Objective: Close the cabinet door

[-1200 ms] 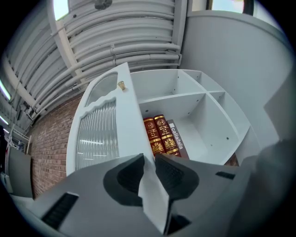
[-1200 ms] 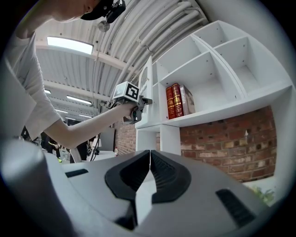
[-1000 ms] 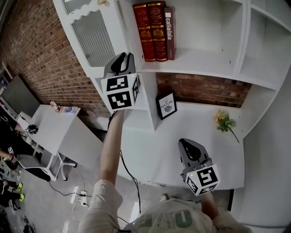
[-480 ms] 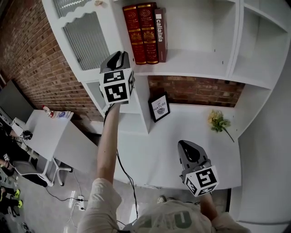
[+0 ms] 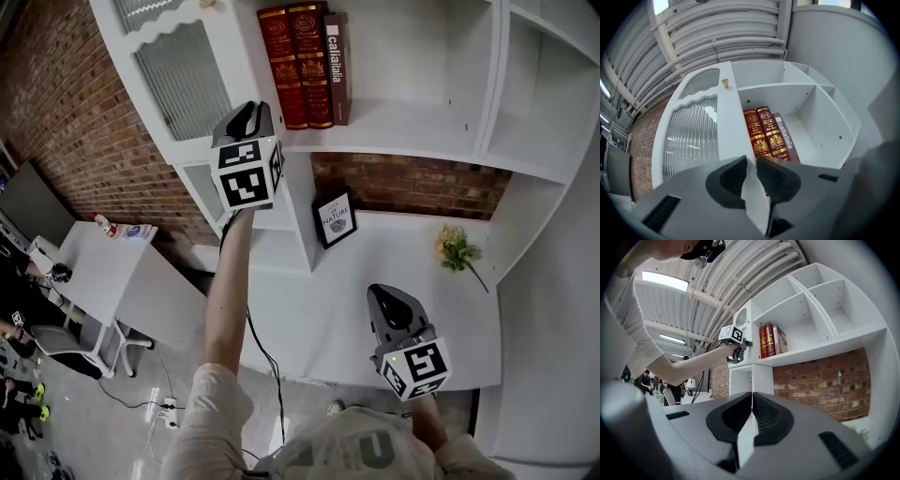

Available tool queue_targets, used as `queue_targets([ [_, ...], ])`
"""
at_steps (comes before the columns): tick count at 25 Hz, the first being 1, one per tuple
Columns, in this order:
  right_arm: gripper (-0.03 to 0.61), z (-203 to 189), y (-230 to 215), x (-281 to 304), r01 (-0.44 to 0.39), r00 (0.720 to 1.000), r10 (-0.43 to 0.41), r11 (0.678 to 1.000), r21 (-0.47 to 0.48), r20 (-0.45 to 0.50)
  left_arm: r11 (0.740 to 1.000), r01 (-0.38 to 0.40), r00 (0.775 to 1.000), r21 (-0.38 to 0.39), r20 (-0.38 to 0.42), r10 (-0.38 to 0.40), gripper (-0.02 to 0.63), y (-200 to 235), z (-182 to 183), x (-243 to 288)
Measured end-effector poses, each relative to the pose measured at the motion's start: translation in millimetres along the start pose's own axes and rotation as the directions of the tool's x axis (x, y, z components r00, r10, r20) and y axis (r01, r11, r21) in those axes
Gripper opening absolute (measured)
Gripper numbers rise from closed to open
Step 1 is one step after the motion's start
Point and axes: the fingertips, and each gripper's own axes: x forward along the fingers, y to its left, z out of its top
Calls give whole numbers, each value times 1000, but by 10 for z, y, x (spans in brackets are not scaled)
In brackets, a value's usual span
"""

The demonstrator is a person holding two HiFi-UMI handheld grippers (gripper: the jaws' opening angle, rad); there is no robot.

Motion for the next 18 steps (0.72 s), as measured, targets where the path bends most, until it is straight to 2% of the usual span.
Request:
queue_targets([
  [6, 17, 112, 127, 1, -23, 999, 23, 1000, -17, 32, 1000, -18, 1000, -19, 7, 18, 77, 16, 10, -17],
  [9, 17, 155, 158, -9, -25, 999, 26, 999, -24, 39, 998, -19, 998, -58, 58, 22, 80, 23, 121, -175],
  [14, 17, 236, 215, 44, -29, 998, 32, 998, -47, 62, 987, 68, 984, -149, 176, -41, 78, -200, 217, -955],
  [16, 17, 283, 264, 88, -35, 997, 40, 997, -68, 73, 979, 87, 979, -185, 195, -50, 73, -324, 79, -1365],
  [18, 17, 336, 310, 132, -35, 995, 43, 995, -92, 87, 975, 80, 982, -208, 182, -41, 32, -428, -140, -1723],
])
